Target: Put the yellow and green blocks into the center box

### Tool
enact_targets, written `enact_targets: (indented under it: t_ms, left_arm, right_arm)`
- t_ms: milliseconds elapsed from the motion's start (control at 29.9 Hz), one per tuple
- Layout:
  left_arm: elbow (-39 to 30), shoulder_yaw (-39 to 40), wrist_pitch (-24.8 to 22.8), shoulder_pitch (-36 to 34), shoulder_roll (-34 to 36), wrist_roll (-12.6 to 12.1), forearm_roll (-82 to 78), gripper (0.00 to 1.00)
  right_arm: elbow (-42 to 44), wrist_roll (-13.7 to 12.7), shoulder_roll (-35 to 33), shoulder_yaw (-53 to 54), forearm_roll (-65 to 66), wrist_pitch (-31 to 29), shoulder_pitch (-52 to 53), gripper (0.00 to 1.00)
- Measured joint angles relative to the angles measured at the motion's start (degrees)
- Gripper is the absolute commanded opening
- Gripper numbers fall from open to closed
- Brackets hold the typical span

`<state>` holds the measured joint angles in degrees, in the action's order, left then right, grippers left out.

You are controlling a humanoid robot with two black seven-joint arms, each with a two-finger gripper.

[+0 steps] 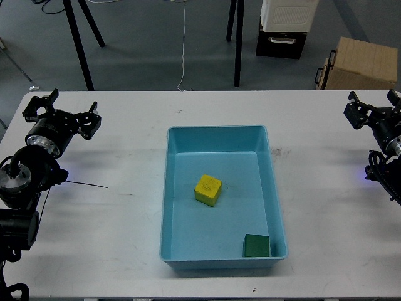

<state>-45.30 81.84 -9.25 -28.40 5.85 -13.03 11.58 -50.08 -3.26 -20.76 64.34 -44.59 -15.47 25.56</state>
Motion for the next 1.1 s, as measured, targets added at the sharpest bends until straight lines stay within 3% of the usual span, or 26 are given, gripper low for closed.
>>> enact_targets:
  t_ms: [368,1104]
  left_arm:
    - [0.0,4.4,2.67,-0.15,-1.94,-0.08,0.98,1.0]
    - [0.04,7.82,3.05,-0.17,-0.92,-0.83,3.47,1.0]
  right_arm:
    - [-1.17,-0.09,-0.21,-0.81,1.28,-0.83,-2.37,1.0]
    - [-1.27,0.0,-0.6,-0.35,1.14,-3.64,-4.64,1.0]
